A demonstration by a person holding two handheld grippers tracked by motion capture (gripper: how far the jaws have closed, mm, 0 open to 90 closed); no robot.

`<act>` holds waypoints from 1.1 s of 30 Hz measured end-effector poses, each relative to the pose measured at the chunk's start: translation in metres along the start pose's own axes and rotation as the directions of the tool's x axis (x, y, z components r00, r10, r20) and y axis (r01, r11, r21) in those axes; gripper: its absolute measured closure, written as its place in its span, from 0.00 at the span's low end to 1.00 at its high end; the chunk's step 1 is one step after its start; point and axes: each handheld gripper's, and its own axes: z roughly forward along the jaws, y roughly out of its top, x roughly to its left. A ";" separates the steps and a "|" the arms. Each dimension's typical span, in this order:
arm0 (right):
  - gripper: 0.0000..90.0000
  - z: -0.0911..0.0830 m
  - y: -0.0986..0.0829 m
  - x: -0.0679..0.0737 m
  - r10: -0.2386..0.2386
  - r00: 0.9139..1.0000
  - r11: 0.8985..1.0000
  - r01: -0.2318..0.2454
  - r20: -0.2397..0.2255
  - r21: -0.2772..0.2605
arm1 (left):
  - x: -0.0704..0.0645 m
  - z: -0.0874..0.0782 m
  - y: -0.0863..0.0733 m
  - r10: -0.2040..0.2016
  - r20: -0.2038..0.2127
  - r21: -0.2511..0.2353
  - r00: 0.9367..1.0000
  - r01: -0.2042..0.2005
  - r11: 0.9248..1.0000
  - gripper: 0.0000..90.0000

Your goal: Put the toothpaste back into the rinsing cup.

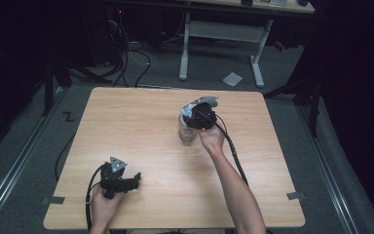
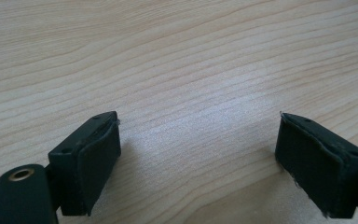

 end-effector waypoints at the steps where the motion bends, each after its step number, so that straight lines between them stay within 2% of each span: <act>1: 0.65 0.000 0.000 0.000 -0.003 1.000 1.000 0.003 -0.001 0.000 | 0.000 0.000 0.000 0.000 0.000 0.000 1.000 0.000 1.000 0.16; 9: 0.64 -0.003 -0.002 0.000 -0.011 1.000 1.000 0.011 -0.005 0.003 | 0.000 0.000 0.000 -0.001 0.000 0.000 1.000 0.001 1.000 0.16; 15: 0.62 -0.005 -0.006 -0.002 0.001 1.000 1.000 -0.001 -0.010 -0.012 | 0.000 0.000 0.000 0.000 0.000 0.000 1.000 0.000 1.000 0.16; 25: 0.54 -0.012 -0.010 -0.007 0.016 1.000 0.999 -0.016 -0.008 -0.028 | 0.000 0.000 0.000 0.000 0.000 0.000 1.000 0.000 1.000 0.16; 28: 0.51 -0.013 -0.011 -0.008 0.026 0.999 0.999 -0.027 -0.021 -0.027 | 0.000 0.000 0.000 -0.001 0.000 0.000 1.000 0.001 1.000 0.16; 33: 0.45 -0.013 -0.011 -0.006 0.013 1.000 1.000 -0.013 -0.020 -0.019 | 0.000 0.000 0.000 0.000 0.000 0.000 1.000 0.000 1.000 0.16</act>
